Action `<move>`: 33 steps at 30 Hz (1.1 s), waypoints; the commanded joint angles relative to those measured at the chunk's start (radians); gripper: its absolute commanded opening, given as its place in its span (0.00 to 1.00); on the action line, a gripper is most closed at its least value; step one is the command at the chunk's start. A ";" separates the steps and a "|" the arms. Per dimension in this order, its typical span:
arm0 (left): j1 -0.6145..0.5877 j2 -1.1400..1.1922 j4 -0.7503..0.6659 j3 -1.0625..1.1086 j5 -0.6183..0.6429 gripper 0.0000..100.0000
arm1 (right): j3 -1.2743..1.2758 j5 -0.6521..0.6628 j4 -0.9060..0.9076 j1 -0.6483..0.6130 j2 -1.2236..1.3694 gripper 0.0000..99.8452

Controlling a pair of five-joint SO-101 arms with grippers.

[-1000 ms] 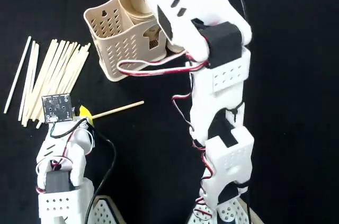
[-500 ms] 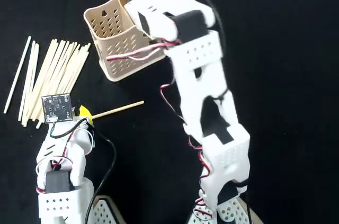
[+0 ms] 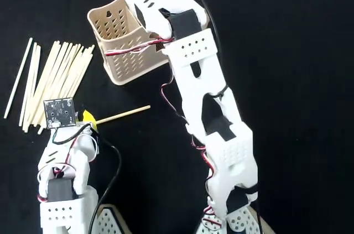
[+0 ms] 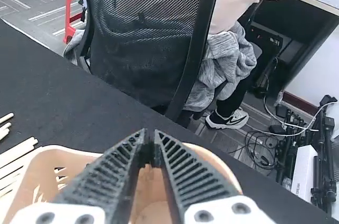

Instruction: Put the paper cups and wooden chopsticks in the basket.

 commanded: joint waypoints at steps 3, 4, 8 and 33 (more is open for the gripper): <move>-0.002 -0.005 -0.015 -0.008 -0.008 0.08 | -0.180 0.000 0.187 -0.008 -0.053 0.01; -0.002 -0.005 -0.015 -0.008 -0.008 0.08 | -0.223 0.000 0.267 -0.008 -0.071 0.01; -0.002 -0.005 -0.015 -0.008 -0.008 0.08 | -0.426 0.097 0.637 -0.008 -0.150 0.01; -0.002 -0.005 -0.015 -0.008 -0.011 0.08 | 0.983 0.396 0.391 0.348 -0.928 0.01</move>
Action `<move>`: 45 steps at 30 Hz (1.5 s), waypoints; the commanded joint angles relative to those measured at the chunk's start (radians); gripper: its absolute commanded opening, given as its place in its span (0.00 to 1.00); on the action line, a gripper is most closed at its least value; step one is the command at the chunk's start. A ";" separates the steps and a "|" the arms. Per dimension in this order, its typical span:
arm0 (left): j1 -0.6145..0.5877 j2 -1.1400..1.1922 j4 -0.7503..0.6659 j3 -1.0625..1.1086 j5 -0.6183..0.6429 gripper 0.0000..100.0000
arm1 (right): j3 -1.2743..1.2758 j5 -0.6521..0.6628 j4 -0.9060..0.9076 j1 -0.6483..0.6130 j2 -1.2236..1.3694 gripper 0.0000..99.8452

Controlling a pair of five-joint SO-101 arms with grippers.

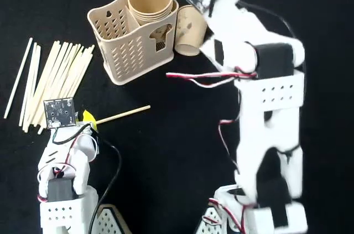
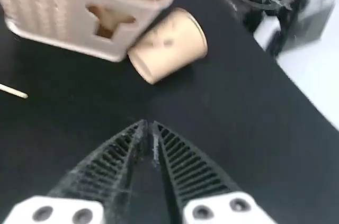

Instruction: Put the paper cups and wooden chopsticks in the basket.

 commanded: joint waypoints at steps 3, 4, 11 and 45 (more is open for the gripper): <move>-0.002 -0.005 -0.015 -0.008 -0.011 0.08 | 0.421 0.051 -0.250 0.031 -0.214 0.01; -0.002 -0.005 -0.015 -0.008 -0.011 0.08 | 0.495 0.061 -0.293 0.029 -0.242 0.01; -0.002 -0.005 -0.015 -0.007 -0.011 0.08 | 0.966 0.077 -0.720 0.032 -0.354 0.01; -0.001 -0.005 -0.017 -0.007 -0.011 0.08 | 1.086 -0.011 -1.890 0.003 0.417 0.19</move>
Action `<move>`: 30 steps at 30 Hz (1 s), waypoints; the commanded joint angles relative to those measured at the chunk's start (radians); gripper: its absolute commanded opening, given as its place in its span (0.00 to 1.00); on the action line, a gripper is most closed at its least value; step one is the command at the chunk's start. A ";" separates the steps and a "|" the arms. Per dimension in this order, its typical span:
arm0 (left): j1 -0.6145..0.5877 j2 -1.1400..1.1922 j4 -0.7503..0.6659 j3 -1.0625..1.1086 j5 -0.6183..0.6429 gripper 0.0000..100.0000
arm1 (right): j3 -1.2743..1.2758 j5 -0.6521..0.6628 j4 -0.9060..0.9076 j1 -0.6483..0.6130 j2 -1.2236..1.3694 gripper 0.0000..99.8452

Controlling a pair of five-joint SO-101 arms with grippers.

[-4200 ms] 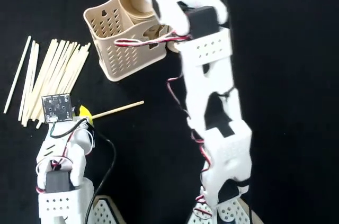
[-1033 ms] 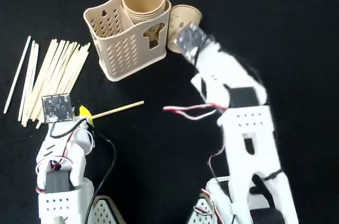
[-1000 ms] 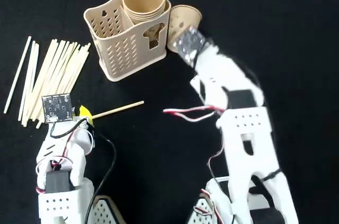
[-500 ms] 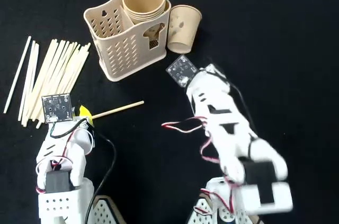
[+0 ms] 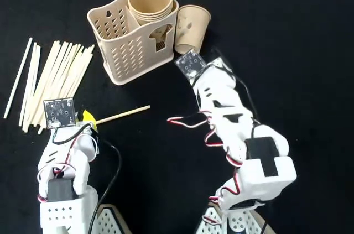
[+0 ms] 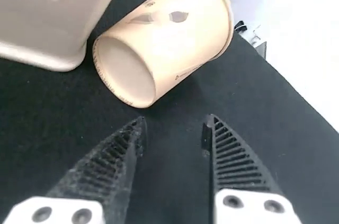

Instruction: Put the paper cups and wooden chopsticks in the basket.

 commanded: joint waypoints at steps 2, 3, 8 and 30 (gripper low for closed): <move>-0.001 -0.005 -0.017 -0.007 -0.011 0.08 | -0.110 -0.038 0.106 -0.028 -0.005 0.19; -0.001 -0.005 -0.017 -0.007 -0.011 0.08 | -0.127 -0.040 0.124 -0.029 -0.004 0.19; -0.001 -0.005 -0.017 -0.007 -0.011 0.08 | -0.196 -0.078 0.196 -0.032 -0.002 0.19; -0.001 -0.005 -0.040 -0.001 -0.006 0.08 | -0.389 -0.052 0.107 -0.031 0.268 0.19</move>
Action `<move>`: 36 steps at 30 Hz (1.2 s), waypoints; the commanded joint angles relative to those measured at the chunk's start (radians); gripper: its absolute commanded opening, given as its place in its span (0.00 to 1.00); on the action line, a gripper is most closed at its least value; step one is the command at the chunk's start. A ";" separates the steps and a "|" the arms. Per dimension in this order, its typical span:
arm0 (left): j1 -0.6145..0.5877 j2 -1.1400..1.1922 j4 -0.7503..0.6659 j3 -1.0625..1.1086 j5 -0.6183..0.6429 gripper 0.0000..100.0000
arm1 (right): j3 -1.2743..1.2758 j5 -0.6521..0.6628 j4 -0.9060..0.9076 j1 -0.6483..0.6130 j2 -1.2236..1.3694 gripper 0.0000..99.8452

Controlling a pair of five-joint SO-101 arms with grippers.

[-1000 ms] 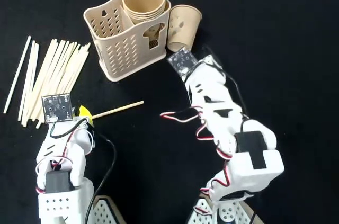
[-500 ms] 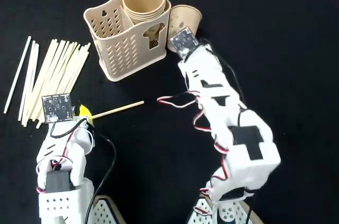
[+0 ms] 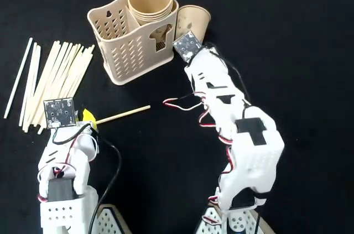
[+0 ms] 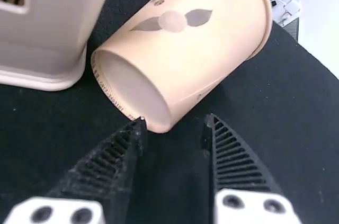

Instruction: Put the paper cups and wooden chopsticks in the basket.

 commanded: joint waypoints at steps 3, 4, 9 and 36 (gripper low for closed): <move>-0.001 -0.005 -0.017 -0.007 -0.006 0.08 | -0.061 0.005 -0.074 -0.014 0.002 0.13; -0.001 -0.005 -0.017 -0.007 -0.006 0.08 | -0.061 0.005 -0.087 -0.014 0.004 0.10; -0.001 -0.005 -0.018 -0.005 -0.006 0.08 | -0.061 0.005 -0.095 -0.014 0.005 0.04; -0.001 -0.005 -0.020 -0.005 -0.009 0.08 | 0.645 0.006 -0.091 0.130 -0.679 0.01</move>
